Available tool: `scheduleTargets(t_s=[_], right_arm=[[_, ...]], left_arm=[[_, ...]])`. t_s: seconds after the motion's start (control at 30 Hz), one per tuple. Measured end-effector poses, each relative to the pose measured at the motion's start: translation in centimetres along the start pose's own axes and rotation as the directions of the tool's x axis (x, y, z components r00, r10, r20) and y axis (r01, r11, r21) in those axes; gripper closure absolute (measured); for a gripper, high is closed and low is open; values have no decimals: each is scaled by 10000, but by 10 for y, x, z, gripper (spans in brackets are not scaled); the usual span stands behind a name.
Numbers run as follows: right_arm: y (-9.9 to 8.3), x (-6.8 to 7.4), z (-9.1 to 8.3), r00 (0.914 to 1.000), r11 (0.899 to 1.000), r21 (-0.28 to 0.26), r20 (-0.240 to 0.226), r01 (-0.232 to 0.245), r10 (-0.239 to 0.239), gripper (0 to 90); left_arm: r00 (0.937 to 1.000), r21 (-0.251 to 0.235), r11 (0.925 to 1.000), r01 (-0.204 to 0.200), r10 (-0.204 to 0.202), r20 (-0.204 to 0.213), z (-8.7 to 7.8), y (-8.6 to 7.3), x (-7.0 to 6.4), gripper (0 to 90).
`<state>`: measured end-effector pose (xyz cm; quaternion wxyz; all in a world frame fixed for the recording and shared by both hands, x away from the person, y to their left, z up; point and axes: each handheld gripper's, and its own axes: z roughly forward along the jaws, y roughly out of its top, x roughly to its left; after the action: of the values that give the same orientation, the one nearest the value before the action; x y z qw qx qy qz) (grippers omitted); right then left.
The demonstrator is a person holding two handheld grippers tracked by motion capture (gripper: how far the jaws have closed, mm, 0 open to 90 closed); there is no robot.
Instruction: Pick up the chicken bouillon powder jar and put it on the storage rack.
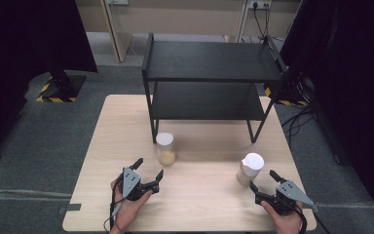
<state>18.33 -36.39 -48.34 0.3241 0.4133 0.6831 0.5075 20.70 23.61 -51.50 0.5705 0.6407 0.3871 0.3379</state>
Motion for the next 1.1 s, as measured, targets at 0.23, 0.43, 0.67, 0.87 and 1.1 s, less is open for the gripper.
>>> scheduleTargets(t_s=[0.23, 0.43, 0.67, 0.87, 1.1], right_arm=[[-1, 3, -1, 9999, 9999, -74, 138, 71, -70, 108], [-1, 3, -1, 9999, 10000, -46, 163, -13, 14, 108], [-1, 2, -1, 9998, 9999, -65, 162, -95, 96, 107], [-1, 2, -1, 9999, 10000, -45, 151, -83, 84, 107], [-1, 1, -1, 9998, 9999, -61, 119, -159, 159, 107]], left_arm=[[9999, -212, 9998, 24, -21, 129, 3, 2, 0, 123], [9994, -579, 9983, -39, 58, 331, 11, 10, -1, 123], [9993, -711, 9973, -158, 182, 331, 26, 17, -1, 130], [9995, -661, 9977, -160, 177, 250, 43, 24, 2, 134], [9997, -460, 9988, -190, 198, 165, 61, 31, 7, 161]])
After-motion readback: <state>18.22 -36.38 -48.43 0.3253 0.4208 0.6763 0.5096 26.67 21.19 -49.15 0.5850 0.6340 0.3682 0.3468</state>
